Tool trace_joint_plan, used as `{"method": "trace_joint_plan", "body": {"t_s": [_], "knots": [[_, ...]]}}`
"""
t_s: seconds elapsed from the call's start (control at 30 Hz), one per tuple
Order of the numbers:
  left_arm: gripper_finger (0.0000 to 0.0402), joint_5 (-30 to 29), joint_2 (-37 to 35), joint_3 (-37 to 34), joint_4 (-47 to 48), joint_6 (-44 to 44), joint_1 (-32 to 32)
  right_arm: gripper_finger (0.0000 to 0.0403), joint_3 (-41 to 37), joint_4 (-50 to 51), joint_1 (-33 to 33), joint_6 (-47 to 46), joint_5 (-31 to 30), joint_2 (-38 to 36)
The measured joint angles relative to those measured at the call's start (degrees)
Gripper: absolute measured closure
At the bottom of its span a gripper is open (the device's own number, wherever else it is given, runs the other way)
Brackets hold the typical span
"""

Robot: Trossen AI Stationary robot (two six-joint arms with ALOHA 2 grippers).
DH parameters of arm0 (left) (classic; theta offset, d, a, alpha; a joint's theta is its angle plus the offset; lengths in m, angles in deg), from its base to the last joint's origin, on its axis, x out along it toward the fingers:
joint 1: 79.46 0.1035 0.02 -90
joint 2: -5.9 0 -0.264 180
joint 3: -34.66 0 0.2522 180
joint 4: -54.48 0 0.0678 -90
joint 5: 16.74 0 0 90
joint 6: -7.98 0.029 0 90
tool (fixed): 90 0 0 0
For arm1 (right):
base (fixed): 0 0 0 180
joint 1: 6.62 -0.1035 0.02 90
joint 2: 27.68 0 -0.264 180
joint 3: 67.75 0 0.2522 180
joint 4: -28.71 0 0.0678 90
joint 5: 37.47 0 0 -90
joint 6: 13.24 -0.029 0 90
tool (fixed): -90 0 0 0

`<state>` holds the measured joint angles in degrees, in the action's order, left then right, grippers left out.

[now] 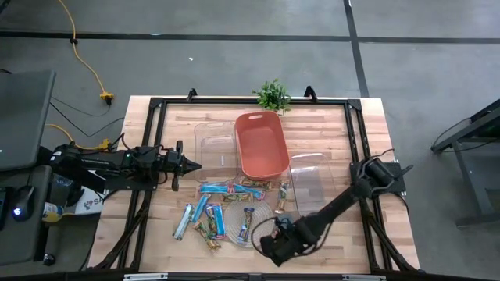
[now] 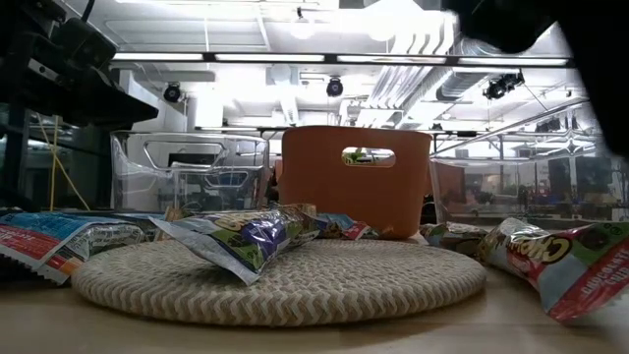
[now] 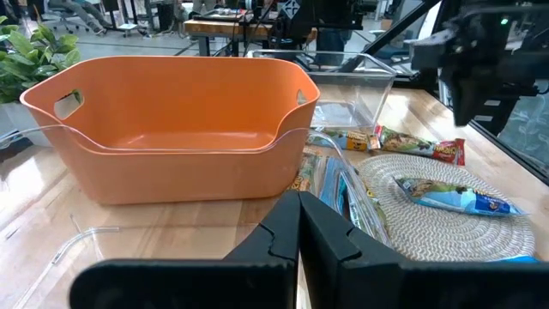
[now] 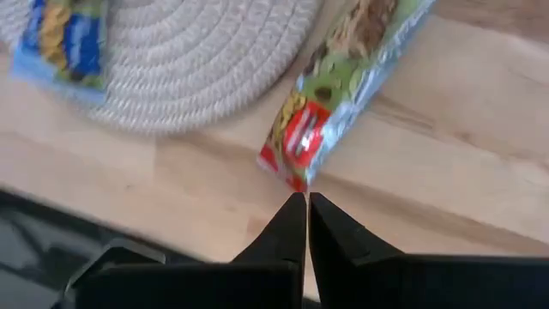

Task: Pick and place Granola Bars by type
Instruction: Put the red granola bar into the right transparent bin

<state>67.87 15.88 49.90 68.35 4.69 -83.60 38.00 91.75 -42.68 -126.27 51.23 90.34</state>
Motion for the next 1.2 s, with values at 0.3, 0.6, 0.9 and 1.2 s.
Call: {"method": "trace_joint_plan", "body": {"t_s": [0.3, 0.6, 0.9, 1.2], "knots": [[0.0401, 0.0, 0.02, 0.0, -0.01, 0.01, -0.02, 0.039, 0.0, -0.59, 3.49, 2.38, -1.98, 0.61], [0.0401, 0.0, 0.01, 0.01, 0.0, 0.0, 0.0, 0.0285, 0.0, 1.15, 4.6, 1.95, -2.35, 0.61], [0.0401, 0.0, 0.02, 0.01, 0.0, 0.01, 0.0, 0.0212, 0.0, 3.84, 4.6, -0.73, -0.72, 1.39], [0.0401, 0.0, 0.0, 0.0, -0.01, 0.01, 0.0, 0.0203, -0.02, 3.62, 6.47, -1.55, 0.91, 5.54]]}}
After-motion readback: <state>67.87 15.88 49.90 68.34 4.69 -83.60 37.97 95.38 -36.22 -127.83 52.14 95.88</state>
